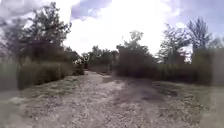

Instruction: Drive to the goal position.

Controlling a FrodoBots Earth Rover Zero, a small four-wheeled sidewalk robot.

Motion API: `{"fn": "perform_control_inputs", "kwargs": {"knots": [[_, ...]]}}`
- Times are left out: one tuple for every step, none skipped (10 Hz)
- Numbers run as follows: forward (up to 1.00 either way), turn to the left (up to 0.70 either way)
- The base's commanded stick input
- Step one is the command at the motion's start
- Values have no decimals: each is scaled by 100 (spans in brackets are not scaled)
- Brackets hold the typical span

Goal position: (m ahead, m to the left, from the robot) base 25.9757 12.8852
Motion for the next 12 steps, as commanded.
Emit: {"fn": "perform_control_inputs", "kwargs": {"knots": [[100,0],[100,0],[100,0],[100,0],[100,0],[100,0],[100,0],[100,0],[100,0],[100,0],[100,0],[100,0]]}}
